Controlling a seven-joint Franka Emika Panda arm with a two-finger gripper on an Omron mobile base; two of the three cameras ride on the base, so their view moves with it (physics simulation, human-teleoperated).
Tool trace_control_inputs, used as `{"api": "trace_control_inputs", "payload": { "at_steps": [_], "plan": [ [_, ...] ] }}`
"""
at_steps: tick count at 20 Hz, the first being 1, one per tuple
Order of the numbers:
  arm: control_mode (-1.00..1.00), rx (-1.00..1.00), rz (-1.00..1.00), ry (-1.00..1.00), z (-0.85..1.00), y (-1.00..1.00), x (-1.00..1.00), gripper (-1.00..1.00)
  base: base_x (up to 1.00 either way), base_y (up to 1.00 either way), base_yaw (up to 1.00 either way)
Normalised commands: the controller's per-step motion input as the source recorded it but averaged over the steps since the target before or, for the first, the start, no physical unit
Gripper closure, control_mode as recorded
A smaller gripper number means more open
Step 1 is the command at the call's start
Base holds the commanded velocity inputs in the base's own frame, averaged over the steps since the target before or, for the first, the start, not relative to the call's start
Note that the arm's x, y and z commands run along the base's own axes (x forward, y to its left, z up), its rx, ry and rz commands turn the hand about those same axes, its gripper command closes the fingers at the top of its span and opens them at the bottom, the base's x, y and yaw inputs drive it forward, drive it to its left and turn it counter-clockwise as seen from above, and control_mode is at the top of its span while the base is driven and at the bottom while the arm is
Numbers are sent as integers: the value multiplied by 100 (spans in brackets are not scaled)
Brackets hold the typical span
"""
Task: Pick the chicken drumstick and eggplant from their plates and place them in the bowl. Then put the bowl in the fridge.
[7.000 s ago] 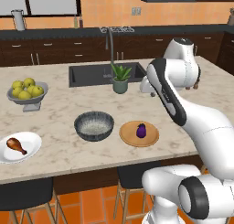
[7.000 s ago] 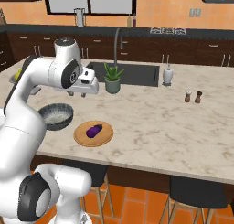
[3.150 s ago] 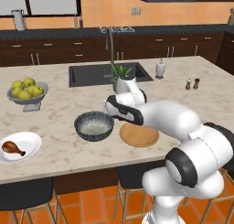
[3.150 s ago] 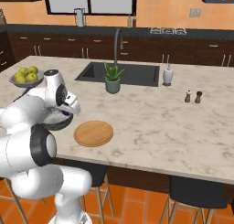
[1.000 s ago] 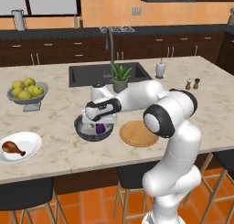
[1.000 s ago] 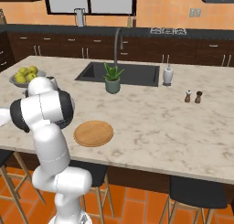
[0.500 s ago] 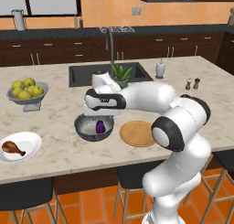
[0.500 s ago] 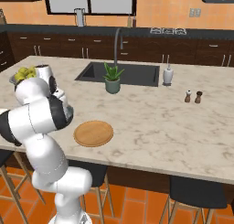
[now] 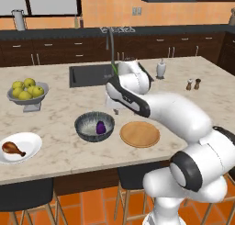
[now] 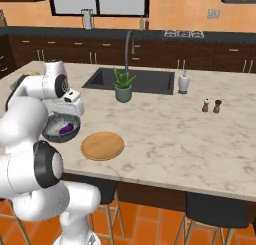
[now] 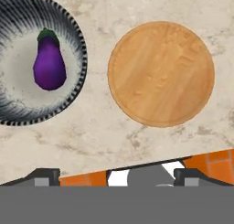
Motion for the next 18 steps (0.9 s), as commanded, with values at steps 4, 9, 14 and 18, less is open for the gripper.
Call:
{"api": "trace_control_inputs", "payload": {
  "at_steps": [4, 9, 14, 18],
  "plan": [
    [-100, 0, 1, 3, 55, -87, -33, -100, 0, 0, 0],
    [-100, 0, 2, 0, 23, -42, -82, -100, 0, 0, 0],
    [-100, 0, 1, -3, 11, -19, -100, -100, 0, 0, 0],
    [-100, 0, 0, 0, 9, -23, -87, -100, 0, 0, 0]
  ]
}}
